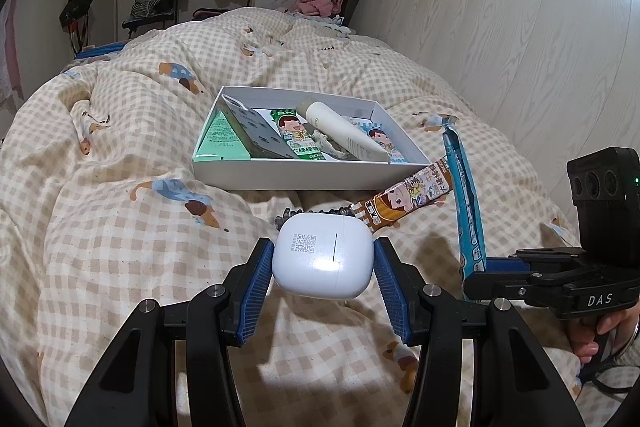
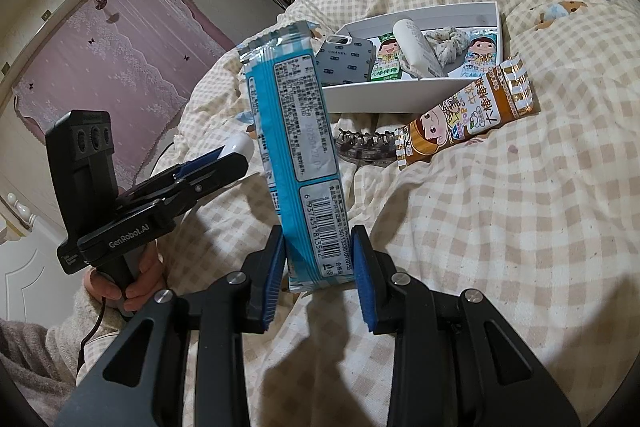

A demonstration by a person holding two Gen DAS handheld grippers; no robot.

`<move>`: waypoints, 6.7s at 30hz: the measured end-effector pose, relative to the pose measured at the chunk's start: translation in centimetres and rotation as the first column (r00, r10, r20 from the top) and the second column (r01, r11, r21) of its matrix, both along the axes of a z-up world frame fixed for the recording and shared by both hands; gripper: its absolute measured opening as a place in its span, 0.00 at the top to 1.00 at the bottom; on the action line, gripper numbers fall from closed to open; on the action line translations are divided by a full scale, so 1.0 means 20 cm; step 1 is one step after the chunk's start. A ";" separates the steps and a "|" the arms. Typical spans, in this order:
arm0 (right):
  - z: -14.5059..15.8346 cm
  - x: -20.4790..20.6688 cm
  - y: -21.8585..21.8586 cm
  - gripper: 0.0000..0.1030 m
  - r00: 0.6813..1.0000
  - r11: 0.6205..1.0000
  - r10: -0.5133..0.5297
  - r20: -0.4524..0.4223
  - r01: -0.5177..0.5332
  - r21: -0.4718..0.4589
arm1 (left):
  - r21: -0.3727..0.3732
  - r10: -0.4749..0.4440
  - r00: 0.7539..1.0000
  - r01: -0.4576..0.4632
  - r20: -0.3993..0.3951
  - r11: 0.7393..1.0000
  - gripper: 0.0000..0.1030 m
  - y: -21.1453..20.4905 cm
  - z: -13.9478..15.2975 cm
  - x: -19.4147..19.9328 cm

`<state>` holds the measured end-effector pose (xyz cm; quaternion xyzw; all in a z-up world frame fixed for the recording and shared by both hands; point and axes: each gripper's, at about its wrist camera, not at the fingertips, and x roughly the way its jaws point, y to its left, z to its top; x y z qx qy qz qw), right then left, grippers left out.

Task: Organize objects
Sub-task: 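Lift the blue packet with the right tool while the left tool carries the earbud case toward the box, then open the left tool releasing the earbud case while the right tool drops the blue packet into the box, then move the left tool toward the dark hair claw clip beside the box, then close the left tool on the hair claw clip and lift it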

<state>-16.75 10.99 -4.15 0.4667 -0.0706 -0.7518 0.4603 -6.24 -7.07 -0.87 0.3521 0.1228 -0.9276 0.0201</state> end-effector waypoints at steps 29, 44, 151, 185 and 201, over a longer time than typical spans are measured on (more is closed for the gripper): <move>0.30 -0.20 0.11 0.67 0.922 0.966 -0.256 -0.292 0.232 -0.114 | -0.007 0.060 0.998 -0.060 0.016 0.998 0.51 -0.12 0.10 -0.21; 0.15 -0.55 -0.16 0.67 0.864 0.927 -0.349 -0.363 0.375 0.000 | -0.194 0.291 0.955 -0.297 -0.064 0.935 0.51 -0.16 -0.07 -0.81; 0.09 -0.19 0.06 0.17 0.940 0.960 -0.251 -0.233 0.273 0.068 | 0.007 0.062 0.986 -0.064 0.154 0.998 0.29 -0.07 -0.18 -0.33; 0.06 -0.23 0.08 0.17 0.949 0.961 -0.259 -0.179 0.272 0.052 | -0.384 -0.243 0.814 0.484 0.528 0.786 0.62 0.19 -0.43 -0.94; 0.05 -0.23 0.08 0.17 0.951 0.960 -0.262 -0.164 0.275 0.057 | -0.337 -0.337 0.714 0.623 0.613 0.706 0.46 0.33 -0.65 -1.04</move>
